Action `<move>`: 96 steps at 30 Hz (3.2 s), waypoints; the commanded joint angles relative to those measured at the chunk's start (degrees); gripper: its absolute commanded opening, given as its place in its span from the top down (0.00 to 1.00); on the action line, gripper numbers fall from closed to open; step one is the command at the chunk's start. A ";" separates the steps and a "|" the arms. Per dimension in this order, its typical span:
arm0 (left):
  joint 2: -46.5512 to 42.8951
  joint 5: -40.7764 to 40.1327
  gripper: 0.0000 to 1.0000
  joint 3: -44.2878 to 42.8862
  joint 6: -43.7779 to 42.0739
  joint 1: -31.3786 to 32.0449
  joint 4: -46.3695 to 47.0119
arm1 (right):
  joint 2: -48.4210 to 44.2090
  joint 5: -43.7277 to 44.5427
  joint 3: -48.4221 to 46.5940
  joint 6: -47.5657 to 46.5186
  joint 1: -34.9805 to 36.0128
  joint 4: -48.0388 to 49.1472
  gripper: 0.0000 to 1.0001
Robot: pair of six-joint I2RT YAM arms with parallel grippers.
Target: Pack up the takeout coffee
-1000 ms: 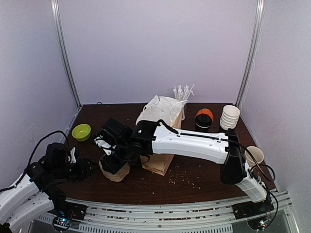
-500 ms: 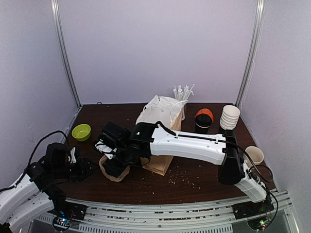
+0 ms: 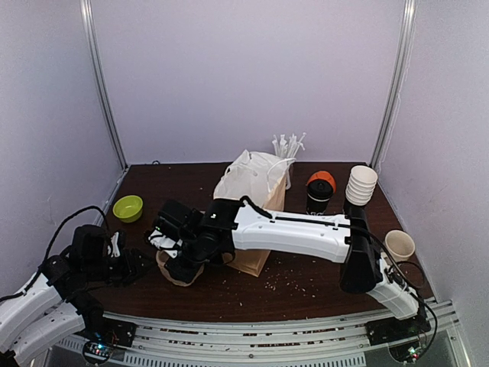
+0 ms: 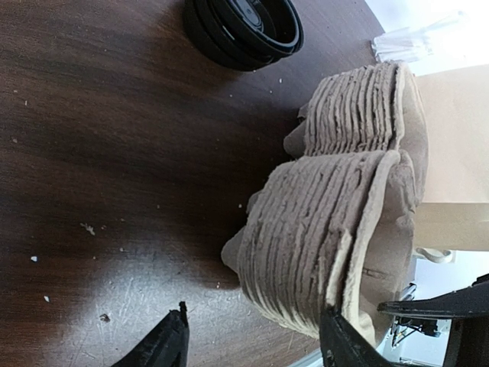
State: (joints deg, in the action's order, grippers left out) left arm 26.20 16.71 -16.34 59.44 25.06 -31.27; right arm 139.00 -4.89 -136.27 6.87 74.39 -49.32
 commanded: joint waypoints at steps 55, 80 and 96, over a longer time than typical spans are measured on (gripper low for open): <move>-2.80 -3.61 0.10 -7.47 -0.67 -0.37 -1.43 | -10.30 2.74 -0.25 4.65 -0.83 7.12 1.00; 2.16 -8.85 0.02 -27.78 -5.74 -0.45 -5.16 | -18.60 9.12 5.03 -5.41 0.90 8.88 1.00; 11.37 10.32 0.10 -33.32 -10.08 -0.45 -0.57 | -23.08 25.44 15.23 -20.72 8.26 13.48 1.00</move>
State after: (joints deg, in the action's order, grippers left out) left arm 37.32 21.37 -47.70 51.22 25.06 -35.73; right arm 117.32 14.83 -122.02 -10.66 82.43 -36.84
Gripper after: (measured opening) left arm 0.911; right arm 0.009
